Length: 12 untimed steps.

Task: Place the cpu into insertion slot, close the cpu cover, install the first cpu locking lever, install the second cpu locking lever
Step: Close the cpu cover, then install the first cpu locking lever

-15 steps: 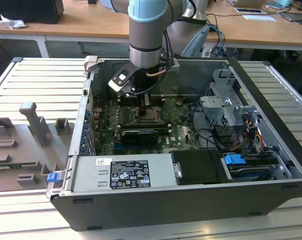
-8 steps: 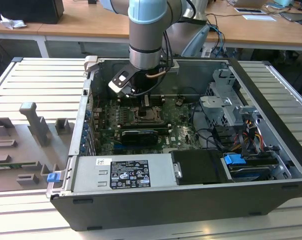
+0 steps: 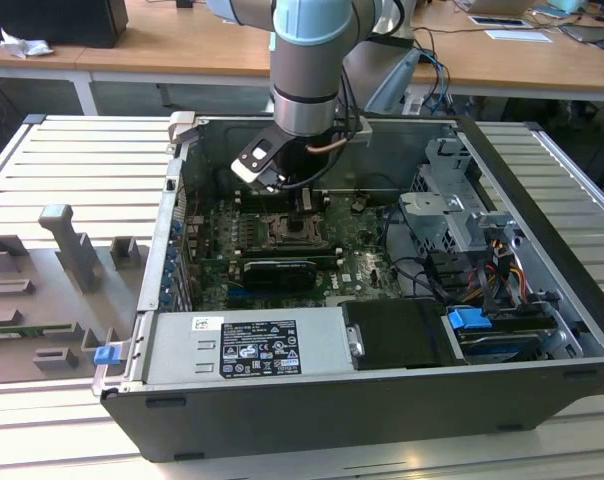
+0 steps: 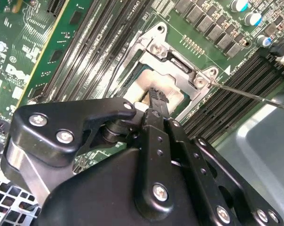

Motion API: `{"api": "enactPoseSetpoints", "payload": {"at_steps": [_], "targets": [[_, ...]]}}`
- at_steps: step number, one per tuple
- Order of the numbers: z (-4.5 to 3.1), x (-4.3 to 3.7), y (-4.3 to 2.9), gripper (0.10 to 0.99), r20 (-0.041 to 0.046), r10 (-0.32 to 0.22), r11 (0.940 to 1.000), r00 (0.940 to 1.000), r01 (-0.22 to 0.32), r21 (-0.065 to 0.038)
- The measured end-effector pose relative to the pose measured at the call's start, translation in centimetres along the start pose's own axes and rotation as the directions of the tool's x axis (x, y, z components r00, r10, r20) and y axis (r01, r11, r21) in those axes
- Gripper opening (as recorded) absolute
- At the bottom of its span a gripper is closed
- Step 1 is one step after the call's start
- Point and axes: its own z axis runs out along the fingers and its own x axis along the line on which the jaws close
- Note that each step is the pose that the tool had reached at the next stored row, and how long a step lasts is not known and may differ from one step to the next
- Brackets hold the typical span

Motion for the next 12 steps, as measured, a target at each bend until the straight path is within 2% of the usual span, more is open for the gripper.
{"api": "enactPoseSetpoints", "payload": {"at_steps": [12], "targets": [[-0.42,0.00,0.01,0.106,0.0000,0.000,1.0000,1.0000,0.000,0.000]]}}
